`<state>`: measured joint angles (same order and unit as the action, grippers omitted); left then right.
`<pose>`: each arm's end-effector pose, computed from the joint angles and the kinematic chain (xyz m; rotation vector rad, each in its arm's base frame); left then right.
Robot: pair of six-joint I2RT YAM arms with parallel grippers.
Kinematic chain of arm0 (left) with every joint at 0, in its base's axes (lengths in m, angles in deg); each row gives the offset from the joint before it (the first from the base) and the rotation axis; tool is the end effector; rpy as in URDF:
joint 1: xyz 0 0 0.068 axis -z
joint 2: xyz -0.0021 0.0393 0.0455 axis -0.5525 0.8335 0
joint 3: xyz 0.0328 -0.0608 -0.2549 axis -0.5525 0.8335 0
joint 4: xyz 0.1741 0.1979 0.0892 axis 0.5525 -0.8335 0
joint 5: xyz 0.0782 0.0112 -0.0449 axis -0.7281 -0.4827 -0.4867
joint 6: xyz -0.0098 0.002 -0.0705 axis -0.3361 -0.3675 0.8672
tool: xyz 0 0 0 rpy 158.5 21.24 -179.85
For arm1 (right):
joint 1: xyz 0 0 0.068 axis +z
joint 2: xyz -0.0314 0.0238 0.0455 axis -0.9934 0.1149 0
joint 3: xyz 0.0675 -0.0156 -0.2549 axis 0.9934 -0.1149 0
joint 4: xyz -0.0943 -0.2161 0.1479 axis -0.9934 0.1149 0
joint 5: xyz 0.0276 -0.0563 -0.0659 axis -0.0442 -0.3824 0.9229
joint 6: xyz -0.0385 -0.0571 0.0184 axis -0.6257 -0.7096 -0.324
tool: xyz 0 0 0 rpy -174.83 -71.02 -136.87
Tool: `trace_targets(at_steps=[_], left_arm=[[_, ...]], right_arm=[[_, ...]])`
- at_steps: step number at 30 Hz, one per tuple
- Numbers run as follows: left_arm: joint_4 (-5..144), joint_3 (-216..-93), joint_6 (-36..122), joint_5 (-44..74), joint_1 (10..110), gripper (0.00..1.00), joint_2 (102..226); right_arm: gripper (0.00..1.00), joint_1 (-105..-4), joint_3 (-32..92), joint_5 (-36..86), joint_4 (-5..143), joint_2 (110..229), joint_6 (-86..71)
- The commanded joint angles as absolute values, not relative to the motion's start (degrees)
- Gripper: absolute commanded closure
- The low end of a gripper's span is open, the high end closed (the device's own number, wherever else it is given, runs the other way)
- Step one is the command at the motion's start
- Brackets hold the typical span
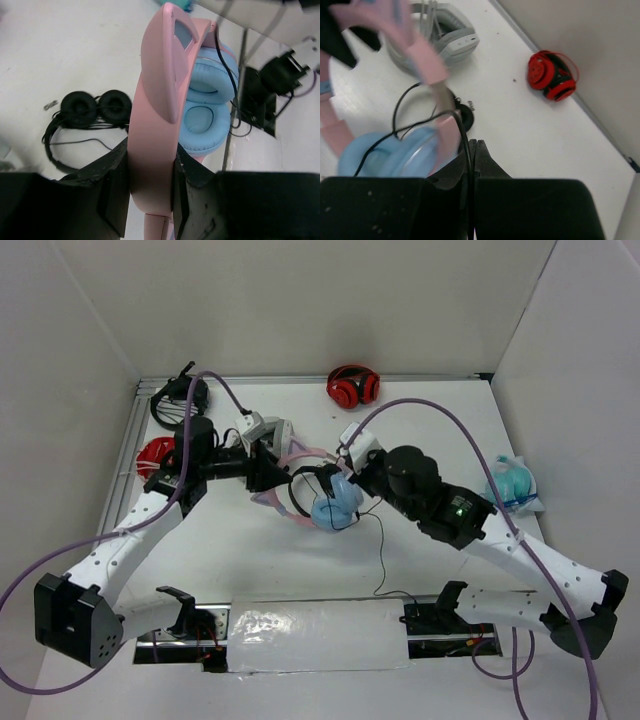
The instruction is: Wrap the headphones
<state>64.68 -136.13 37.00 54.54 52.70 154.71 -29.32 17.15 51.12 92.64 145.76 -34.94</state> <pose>0.2655 -0.1380 0.3212 0.8029 1.6899 -1.0591 0.1688 0.2015 0.3711 -0.9575 1.6174 0.0977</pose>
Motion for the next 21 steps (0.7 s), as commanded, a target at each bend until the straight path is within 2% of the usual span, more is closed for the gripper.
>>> trace_targets(at_steps=[1,6,16,21], left_arm=[[68.75,-136.89,31.81,66.85,53.93,1.00,152.32],[67.60,-136.89,27.94,67.13,56.56,1.00,152.41],[64.96,-137.42,24.87,80.66,59.90,1.00,151.88],[68.55,-137.68,26.97,86.63,61.22,1.00,151.09]], right_arm=[[1.00,-33.81,24.15,46.04,90.38,147.92,-40.57],[1.00,-37.16,26.28,47.98,84.69,149.53,-39.70],[1.00,-49.02,23.83,26.65,77.38,149.79,-36.09],[0.90,-54.04,19.35,10.74,72.80,150.75,-35.12]])
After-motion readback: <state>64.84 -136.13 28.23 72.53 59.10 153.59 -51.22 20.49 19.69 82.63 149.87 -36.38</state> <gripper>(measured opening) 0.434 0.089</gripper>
